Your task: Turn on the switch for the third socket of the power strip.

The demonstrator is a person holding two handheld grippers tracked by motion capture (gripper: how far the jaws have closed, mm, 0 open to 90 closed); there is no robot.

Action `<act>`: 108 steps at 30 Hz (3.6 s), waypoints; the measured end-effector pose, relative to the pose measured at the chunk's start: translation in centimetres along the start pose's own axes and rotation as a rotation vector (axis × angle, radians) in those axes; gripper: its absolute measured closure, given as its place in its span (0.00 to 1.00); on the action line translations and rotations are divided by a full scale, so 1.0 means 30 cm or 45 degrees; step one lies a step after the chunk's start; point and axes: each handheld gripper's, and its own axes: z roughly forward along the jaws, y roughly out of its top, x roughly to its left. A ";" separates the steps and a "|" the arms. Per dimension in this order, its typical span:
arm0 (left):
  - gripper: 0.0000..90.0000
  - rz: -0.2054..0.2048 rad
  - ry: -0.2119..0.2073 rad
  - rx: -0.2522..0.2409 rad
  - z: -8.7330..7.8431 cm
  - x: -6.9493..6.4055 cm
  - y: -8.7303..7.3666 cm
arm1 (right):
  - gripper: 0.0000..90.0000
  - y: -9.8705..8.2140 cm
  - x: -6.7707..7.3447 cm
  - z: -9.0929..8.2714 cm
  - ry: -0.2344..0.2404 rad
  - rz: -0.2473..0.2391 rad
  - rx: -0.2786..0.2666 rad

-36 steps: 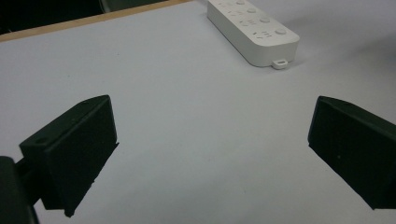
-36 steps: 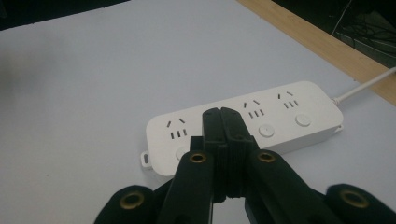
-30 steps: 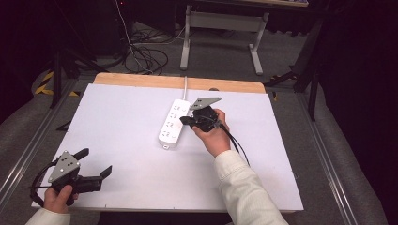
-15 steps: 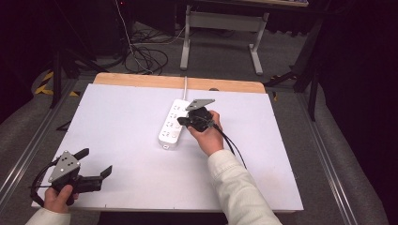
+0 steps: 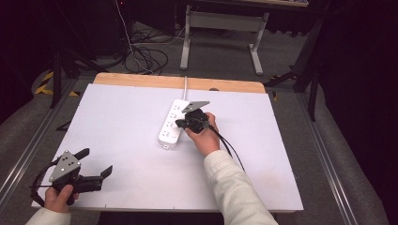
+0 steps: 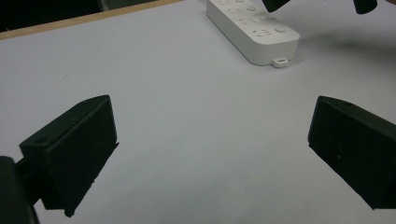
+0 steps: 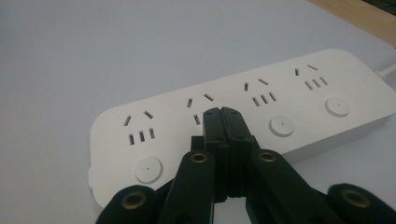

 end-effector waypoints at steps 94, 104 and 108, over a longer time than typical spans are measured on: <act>0.02 -0.004 -0.018 0.005 -0.001 -0.002 0.004 | 0.46 0.077 0.071 -0.256 -0.090 -0.043 -0.208; 0.02 -0.005 -0.046 0.010 -0.010 -0.006 0.010 | 0.39 0.033 0.093 -0.384 -0.104 -0.032 -0.215; 0.02 -0.001 -0.060 0.016 -0.014 -0.007 0.012 | 0.36 0.005 0.100 -0.426 -0.113 -0.027 -0.212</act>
